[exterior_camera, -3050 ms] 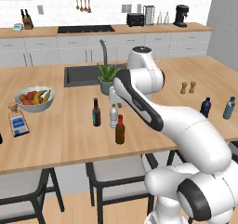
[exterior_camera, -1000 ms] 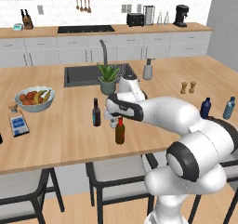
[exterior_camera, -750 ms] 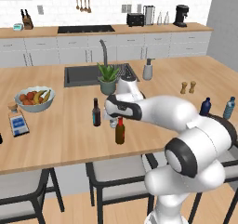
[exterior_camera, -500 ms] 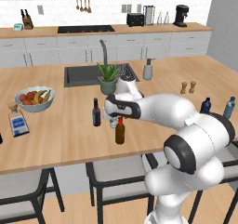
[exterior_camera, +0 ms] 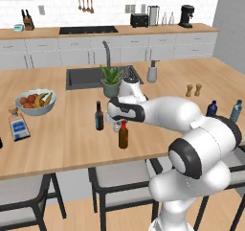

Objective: Move the plastic bottles in the middle to the plastics group, and the glass bottles in the middle to the glass group.

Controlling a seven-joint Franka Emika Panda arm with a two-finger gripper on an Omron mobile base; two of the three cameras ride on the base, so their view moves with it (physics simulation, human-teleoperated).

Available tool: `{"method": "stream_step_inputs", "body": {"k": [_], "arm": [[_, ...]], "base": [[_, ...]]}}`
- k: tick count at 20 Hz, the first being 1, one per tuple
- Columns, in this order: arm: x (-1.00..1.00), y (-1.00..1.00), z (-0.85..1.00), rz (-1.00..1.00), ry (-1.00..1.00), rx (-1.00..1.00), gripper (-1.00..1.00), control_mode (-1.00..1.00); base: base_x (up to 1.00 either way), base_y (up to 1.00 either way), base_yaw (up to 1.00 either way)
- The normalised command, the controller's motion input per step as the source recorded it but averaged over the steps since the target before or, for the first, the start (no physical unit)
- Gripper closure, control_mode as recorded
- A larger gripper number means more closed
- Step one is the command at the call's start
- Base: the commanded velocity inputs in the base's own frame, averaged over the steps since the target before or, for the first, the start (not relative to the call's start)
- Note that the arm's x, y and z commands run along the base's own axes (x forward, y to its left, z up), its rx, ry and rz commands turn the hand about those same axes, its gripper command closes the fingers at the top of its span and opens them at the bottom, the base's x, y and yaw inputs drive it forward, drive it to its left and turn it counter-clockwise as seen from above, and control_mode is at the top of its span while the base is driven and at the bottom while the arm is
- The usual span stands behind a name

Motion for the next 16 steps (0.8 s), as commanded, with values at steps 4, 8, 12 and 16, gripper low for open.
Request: {"method": "stream_step_inputs", "body": {"k": [4,8,12,16], "arm": [[-0.04,-0.01,0.13,0.01,-0.03,0.0,1.0,-1.0],[-0.04,0.0,0.72,0.0,0.0,0.0,1.0,-1.0],[-0.49,0.33,0.82,0.06,0.0,-0.01,1.0,-1.0],[-0.57,0.8,0.63,0.15,-0.01,-0.03,1.0,-1.0]], "base": [[0.0,0.0,0.0],[0.0,0.0,0.0],[0.0,0.0,0.0],[0.0,0.0,0.0]]}}
